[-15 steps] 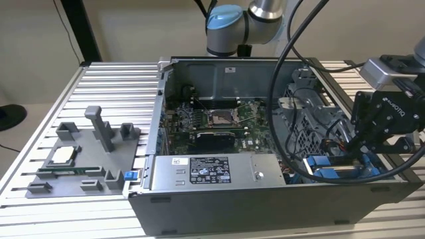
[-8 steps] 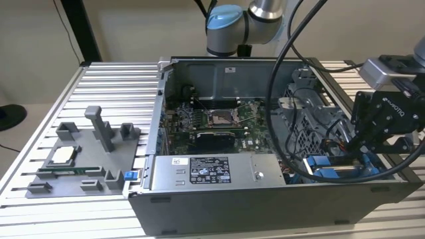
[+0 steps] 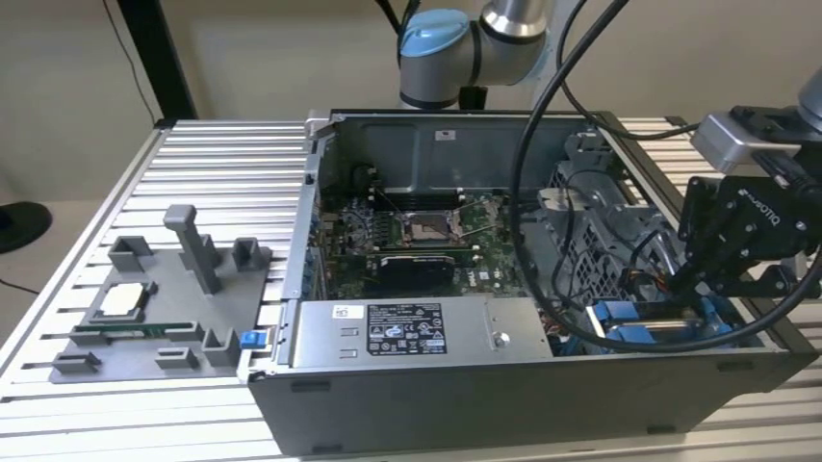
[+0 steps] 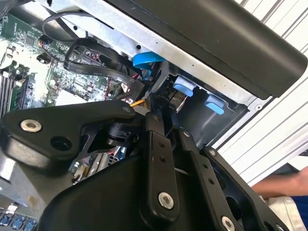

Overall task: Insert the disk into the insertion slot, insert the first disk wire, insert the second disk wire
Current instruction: 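Insert the first disk wire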

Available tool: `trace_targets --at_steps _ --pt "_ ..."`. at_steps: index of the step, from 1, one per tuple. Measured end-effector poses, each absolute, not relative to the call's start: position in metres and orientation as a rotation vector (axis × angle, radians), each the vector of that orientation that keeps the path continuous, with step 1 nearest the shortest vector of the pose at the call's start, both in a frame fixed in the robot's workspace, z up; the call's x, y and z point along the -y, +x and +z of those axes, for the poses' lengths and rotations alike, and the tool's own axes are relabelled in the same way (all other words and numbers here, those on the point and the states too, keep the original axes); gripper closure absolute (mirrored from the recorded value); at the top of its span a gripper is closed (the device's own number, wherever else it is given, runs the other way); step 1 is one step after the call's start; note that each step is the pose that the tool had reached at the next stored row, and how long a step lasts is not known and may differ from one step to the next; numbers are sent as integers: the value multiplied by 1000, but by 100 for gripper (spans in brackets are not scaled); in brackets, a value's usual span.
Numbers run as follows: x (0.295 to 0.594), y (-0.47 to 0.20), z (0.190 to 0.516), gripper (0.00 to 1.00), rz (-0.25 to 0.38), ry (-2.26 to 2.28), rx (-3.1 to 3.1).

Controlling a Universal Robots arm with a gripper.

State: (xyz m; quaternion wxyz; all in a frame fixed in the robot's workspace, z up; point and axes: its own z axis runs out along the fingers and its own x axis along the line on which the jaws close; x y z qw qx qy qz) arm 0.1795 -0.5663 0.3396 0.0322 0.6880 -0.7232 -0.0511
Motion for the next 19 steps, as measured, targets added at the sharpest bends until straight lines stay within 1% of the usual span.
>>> trace_targets --at_steps 19 --pt "566 179 331 100 -156 2108 2239"
